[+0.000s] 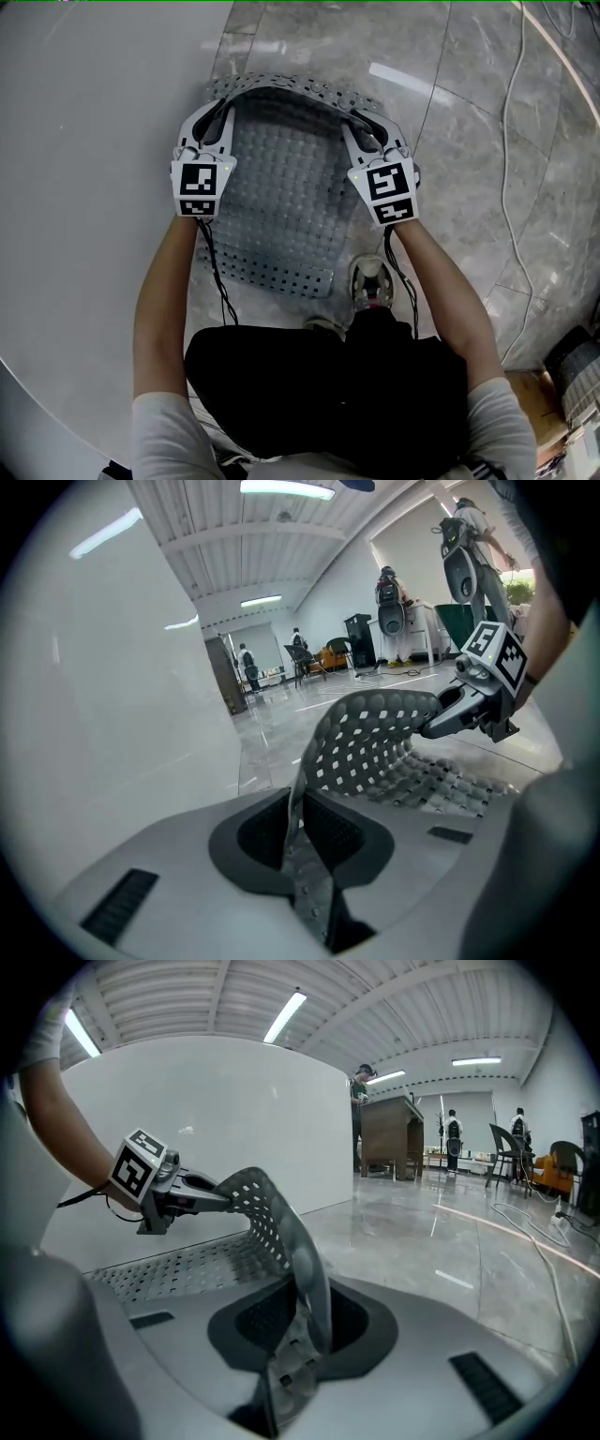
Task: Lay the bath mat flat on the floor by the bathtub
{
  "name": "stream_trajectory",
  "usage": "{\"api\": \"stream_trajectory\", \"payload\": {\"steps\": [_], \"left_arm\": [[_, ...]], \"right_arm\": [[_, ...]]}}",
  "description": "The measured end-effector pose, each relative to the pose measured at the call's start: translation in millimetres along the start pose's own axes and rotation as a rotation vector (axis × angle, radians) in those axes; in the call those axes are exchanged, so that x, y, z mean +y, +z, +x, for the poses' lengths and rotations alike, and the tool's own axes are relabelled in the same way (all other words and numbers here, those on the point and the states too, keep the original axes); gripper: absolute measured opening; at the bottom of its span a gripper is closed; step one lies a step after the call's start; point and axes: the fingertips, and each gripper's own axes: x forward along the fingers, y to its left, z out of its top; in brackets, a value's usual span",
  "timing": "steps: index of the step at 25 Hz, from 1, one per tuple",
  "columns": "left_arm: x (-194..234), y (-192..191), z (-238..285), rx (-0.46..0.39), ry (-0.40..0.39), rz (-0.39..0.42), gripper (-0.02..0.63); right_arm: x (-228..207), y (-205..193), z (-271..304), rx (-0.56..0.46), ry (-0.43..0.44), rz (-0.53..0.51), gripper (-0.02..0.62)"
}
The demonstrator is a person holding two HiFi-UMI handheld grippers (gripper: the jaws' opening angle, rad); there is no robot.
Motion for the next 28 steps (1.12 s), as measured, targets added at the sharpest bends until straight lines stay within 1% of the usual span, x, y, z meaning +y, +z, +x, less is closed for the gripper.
{"api": "stream_trajectory", "payload": {"steps": [4,9,14,18,20,25,28], "left_arm": [[1,0,10,0.002,0.013,-0.018,0.031],[4,-2,21,0.026,0.034,-0.053,0.031],[4,2,33,0.042,0.059,-0.077,0.031],[5,6,36,0.047,0.095,-0.068,0.034],[6,8,37,0.045,0.120,-0.068,0.035],[8,8,41,0.040,0.172,-0.094,0.054],[8,7,44,0.033,0.196,-0.122,0.092]], "right_arm": [[-6,1,5,0.001,-0.005,0.008,0.051],[-10,3,12,0.000,-0.011,0.024,0.054],[-25,6,19,0.012,-0.034,0.024,0.055],[-40,12,21,-0.003,-0.055,0.067,0.082],[-48,13,20,-0.005,-0.073,0.069,0.098],[-61,9,14,0.002,-0.103,0.062,0.101],[-63,7,9,0.000,-0.107,0.058,0.102]]}}
